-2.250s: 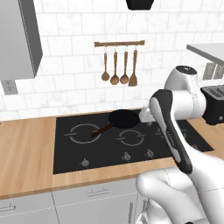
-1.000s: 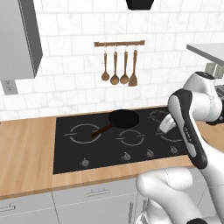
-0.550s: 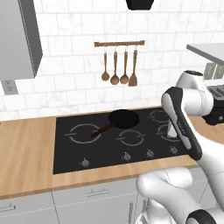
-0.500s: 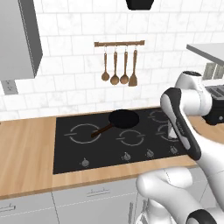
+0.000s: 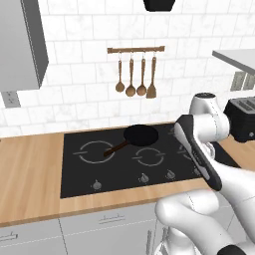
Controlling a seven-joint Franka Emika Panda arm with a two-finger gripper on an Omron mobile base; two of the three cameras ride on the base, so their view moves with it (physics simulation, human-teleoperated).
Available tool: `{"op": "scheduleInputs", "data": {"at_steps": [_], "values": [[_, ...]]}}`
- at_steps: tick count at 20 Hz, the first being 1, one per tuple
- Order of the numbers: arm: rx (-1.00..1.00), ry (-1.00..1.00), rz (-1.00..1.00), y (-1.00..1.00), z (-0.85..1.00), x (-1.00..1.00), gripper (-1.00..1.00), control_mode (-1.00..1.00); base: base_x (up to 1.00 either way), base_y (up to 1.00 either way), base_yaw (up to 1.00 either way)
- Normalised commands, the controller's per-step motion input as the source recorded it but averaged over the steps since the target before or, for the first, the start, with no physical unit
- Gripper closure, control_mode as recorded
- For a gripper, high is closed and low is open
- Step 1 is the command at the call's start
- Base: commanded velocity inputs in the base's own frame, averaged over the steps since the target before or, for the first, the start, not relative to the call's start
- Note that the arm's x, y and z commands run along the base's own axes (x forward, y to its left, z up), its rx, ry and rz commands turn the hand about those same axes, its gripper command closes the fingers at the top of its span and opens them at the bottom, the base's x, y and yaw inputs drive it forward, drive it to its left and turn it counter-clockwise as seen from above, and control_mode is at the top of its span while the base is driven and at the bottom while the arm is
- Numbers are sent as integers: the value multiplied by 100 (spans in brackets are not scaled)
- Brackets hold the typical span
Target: Turn off the rear center burner of the stove.
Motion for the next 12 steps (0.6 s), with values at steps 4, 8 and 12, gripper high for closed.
{"op": "scheduleInputs", "data": {"at_steps": [4, 8, 12], "values": [[-8, 0, 67, -5, -47, 0, -100, -100, 0, 0, 0], [-1, 0, 64, 0, -35, 16, -100, -100, 0, 0, 0], [0, 0, 62, 0, -30, 27, -100, -100, 0, 0, 0]]}}
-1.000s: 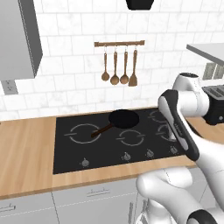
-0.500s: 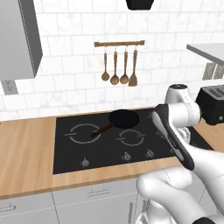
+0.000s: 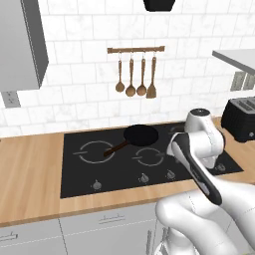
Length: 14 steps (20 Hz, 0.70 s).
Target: Turn off the rear center burner of the stove.
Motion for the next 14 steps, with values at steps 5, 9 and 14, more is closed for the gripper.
{"op": "scheduleInputs", "data": {"at_steps": [5, 9, 14], "values": [[0, 0, 61, 0, -32, 30, -100, -100, 0, 0, 0], [0, 0, 55, 0, -36, 30, -100, -100, 0, 0, 0], [-1, 1, 36, 0, -30, 41, -100, -100, 0, 0, 0]]}}
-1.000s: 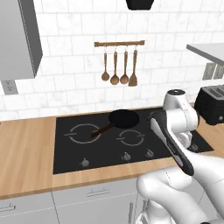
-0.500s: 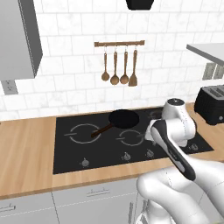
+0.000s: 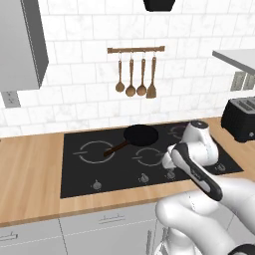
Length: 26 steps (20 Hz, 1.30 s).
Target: Turn off the rear center burner of the stove.
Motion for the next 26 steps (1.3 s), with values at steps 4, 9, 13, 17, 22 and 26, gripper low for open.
{"op": "scheduleInputs", "data": {"at_steps": [4, 9, 13, 17, 22, 26], "values": [[0, 6, 12, 0, -20, 40, -100, -100, 0, 0, 0], [-1, 18, 10, 4, -26, 39, -100, -100, 0, 0, 0], [-2, 16, 6, 0, -25, 26, -100, -100, 0, 0, 0], [-2, 13, 5, 0, -18, 16, -100, -100, 0, 0, 0], [-5, 7, 7, 7, -18, 4, -100, -100, 0, 0, 0], [-8, 0, 6, 12, -22, -19, -100, -100, 0, 0, 0]]}}
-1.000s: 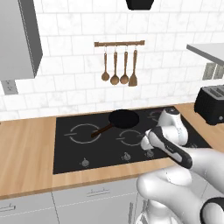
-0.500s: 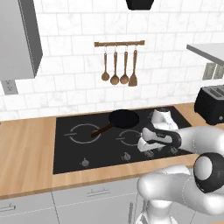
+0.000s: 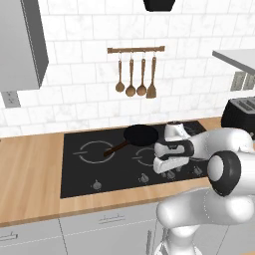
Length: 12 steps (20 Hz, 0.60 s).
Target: Turn off the rear center burner of the stove.
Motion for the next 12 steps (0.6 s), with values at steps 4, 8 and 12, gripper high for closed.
{"op": "scheduleInputs", "data": {"at_steps": [4, 8, 12], "values": [[-6, 0, 4, 6, -20, -31, -100, -100, 0, 0, 0], [-3, 0, 4, 1, -17, -20, -100, -100, 0, 0, 0], [-1, 0, 3, 0, -14, 7, -100, -100, 0, 0, 0]]}}
